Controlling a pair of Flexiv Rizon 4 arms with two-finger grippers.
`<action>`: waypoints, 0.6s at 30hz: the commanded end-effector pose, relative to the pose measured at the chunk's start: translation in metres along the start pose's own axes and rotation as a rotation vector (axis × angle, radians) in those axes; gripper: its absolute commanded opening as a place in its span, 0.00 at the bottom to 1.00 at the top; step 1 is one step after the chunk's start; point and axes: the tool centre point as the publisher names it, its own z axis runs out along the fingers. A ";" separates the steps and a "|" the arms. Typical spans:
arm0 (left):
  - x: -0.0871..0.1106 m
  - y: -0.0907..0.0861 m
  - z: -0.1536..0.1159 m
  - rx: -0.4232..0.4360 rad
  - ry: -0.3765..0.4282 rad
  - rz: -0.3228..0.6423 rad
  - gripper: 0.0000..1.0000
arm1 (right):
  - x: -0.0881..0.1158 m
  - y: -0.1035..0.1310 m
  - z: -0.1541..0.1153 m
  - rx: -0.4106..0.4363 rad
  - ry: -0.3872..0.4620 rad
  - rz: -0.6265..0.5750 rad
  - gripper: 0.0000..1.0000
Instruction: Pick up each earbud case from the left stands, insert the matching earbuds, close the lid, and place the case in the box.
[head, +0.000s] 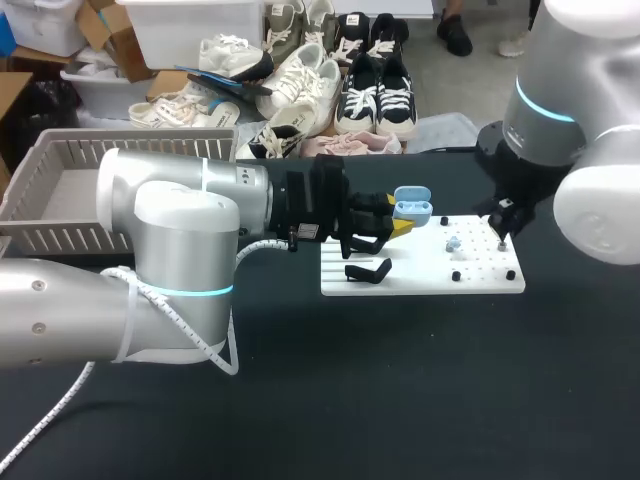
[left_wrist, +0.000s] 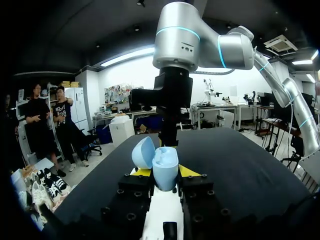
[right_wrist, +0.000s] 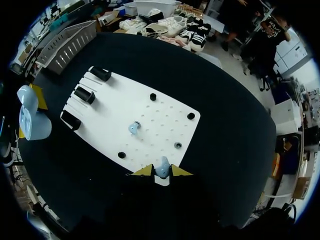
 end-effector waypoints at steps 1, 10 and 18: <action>0.000 -0.001 0.000 -0.003 -0.001 0.000 0.00 | 0.001 0.000 0.000 0.003 -0.004 0.001 0.00; 0.000 -0.001 0.000 -0.003 -0.001 0.000 0.00 | 0.001 0.000 0.000 0.003 -0.004 0.001 0.00; 0.000 -0.001 0.000 -0.003 -0.001 0.000 0.00 | 0.005 -0.001 -0.006 0.020 -0.004 0.103 0.00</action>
